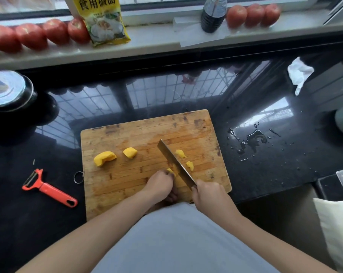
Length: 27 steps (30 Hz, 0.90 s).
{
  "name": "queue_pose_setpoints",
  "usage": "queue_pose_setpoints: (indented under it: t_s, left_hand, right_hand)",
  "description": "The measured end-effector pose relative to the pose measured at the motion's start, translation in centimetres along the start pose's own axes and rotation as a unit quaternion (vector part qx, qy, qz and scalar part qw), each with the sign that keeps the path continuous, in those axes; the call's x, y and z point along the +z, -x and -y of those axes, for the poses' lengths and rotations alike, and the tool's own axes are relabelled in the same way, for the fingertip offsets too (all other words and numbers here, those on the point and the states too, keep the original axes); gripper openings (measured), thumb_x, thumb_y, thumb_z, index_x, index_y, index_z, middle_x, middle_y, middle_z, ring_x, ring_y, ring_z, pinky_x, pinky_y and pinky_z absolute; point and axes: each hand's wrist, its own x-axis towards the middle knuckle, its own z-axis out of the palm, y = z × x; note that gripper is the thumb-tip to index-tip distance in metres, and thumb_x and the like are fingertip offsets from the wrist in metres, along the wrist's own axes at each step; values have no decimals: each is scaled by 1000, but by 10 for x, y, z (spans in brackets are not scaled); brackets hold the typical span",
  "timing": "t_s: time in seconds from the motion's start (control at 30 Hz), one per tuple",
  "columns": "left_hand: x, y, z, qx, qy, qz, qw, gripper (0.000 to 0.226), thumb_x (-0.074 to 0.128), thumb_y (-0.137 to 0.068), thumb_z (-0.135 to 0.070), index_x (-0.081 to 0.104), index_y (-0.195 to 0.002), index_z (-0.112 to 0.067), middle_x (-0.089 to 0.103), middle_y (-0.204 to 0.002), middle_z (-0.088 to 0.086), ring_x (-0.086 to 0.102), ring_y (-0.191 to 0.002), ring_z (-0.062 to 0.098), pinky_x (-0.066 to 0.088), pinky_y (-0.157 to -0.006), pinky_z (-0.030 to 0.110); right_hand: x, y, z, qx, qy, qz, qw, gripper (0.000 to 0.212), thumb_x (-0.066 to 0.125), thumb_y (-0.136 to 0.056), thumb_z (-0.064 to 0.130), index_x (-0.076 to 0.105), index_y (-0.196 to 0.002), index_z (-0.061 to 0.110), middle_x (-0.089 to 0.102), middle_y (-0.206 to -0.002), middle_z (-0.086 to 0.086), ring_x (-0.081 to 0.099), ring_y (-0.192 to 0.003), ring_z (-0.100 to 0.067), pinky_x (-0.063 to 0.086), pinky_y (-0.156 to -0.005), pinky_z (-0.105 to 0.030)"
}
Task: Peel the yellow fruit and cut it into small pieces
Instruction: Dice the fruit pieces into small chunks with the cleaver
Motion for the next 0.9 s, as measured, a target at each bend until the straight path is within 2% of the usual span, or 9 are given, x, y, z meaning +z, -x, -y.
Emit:
queue_pose_setpoints:
  t_s: [0.27,0.47,0.63,0.7,0.8,0.9]
  left_hand:
    - [1,4,-2,15,0,-11,1000,30,32,-110,-23,60,-121,-18,76,-76,13,76,-64,26,57,-52,28]
    - [1,5,-2,16,1,-11,1000,29,32,-110,-22,59,-119,-16,75,-75,13,76,-63,26,57,-51,28]
    - [2,1,0,22,-6,-10,1000,29,33,-108,-23,61,-112,-15,77,-78,14,77,-65,28,62,-58,35]
    - [1,-1,1,21,-5,-8,1000,29,34,-108,-21,62,-111,-15,77,-77,14,76,-65,30,62,-58,35]
    - [0,-4,4,19,-14,-3,1000,30,36,-105,-19,65,-106,-13,77,-77,12,76,-65,29,61,-59,35]
    - [-2,-4,4,35,-46,-8,998,31,39,-99,-16,70,-102,-15,78,-90,9,75,-80,28,62,-73,38]
  right_hand:
    - [9,9,-9,1,32,33,999,23,42,-105,28,60,-101,13,67,-85,-7,67,-80,-28,59,-71,-43]
    - [14,8,-12,9,34,48,998,22,41,-104,27,59,-101,15,65,-81,-4,66,-77,-26,59,-70,-43]
    - [11,2,-1,-1,28,56,998,16,41,-104,23,48,-93,15,49,-74,-1,65,-85,-32,51,-66,-40]
    - [11,-2,3,7,26,62,998,14,41,-102,20,43,-89,15,56,-79,-6,64,-88,-36,46,-65,-39]
    - [11,-12,11,14,23,64,998,12,41,-102,17,45,-91,14,63,-90,-12,64,-91,-36,44,-65,-38]
    - [11,-24,21,-6,9,35,999,12,40,-102,16,47,-93,12,65,-94,-14,63,-91,-37,40,-64,-37]
